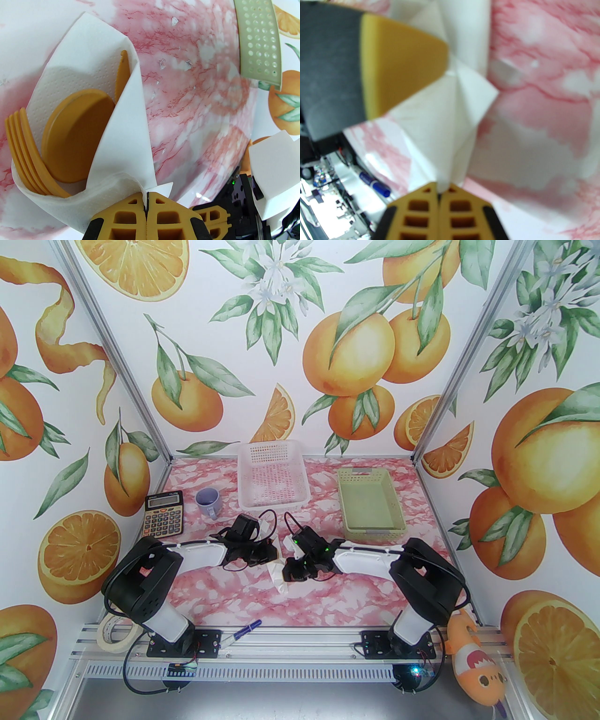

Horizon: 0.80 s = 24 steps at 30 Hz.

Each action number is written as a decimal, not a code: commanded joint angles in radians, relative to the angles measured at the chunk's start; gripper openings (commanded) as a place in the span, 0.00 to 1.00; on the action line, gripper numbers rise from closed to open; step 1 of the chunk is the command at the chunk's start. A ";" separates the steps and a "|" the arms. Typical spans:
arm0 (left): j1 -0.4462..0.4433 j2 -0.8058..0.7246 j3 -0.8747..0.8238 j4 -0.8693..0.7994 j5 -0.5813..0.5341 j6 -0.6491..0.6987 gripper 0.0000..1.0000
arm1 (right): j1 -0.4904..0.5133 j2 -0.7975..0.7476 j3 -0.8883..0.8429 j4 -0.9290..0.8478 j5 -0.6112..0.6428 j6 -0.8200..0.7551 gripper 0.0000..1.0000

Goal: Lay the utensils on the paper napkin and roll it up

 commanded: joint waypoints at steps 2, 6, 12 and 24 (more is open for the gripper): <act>-0.003 0.001 -0.002 0.010 -0.003 0.010 0.01 | 0.005 0.032 0.006 -0.072 0.042 -0.038 0.00; -0.003 -0.002 0.007 0.008 -0.001 0.012 0.05 | 0.006 0.050 -0.017 -0.080 0.045 -0.052 0.00; -0.003 -0.043 0.045 -0.034 0.005 0.033 0.17 | 0.009 0.060 -0.039 -0.063 0.030 -0.055 0.00; 0.062 -0.348 0.010 -0.237 -0.094 0.070 0.28 | 0.008 0.068 -0.045 -0.056 0.029 -0.058 0.00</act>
